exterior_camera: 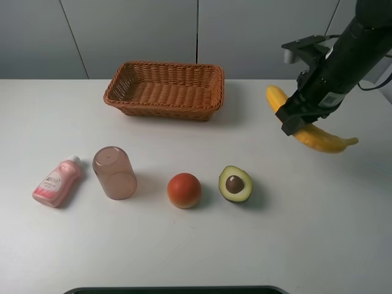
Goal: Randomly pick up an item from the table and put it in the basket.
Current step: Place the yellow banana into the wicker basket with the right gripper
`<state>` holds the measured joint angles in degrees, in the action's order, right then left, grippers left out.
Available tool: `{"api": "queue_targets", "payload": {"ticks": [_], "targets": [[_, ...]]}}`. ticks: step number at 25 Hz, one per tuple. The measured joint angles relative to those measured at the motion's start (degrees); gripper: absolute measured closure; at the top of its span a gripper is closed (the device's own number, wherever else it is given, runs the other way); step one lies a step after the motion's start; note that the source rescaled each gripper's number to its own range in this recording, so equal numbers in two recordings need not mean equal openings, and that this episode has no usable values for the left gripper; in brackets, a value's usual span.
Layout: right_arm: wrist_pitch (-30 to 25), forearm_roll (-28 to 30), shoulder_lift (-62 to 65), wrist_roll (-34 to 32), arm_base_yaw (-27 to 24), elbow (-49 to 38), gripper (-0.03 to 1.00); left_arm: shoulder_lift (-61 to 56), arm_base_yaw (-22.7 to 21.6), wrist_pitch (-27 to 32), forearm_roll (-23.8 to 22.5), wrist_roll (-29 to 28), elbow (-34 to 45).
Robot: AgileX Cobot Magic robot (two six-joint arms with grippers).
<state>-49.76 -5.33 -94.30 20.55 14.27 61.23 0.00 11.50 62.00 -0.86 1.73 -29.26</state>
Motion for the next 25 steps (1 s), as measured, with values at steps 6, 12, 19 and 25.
{"api": "queue_targets", "payload": {"ticks": [6, 12, 19, 25], "targets": [[7.43, -3.33, 0.96, 5.98, 0.00, 12.96, 0.94, 0.00, 0.00, 0.00, 0.00, 0.00, 0.00], [19.71, -19.35, -2.18, 22.91, 1.40, 18.44, 0.94, 0.00, 0.00, 0.00, 0.00, 0.00, 0.00], [22.40, -22.58, -11.83, 31.68, 8.91, 25.84, 0.94, 0.00, 0.00, 0.00, 0.00, 0.00, 0.00], [22.53, -22.96, -23.19, 32.38, 13.34, 34.42, 0.94, 0.00, 0.00, 0.00, 0.00, 0.00, 0.00]]}}
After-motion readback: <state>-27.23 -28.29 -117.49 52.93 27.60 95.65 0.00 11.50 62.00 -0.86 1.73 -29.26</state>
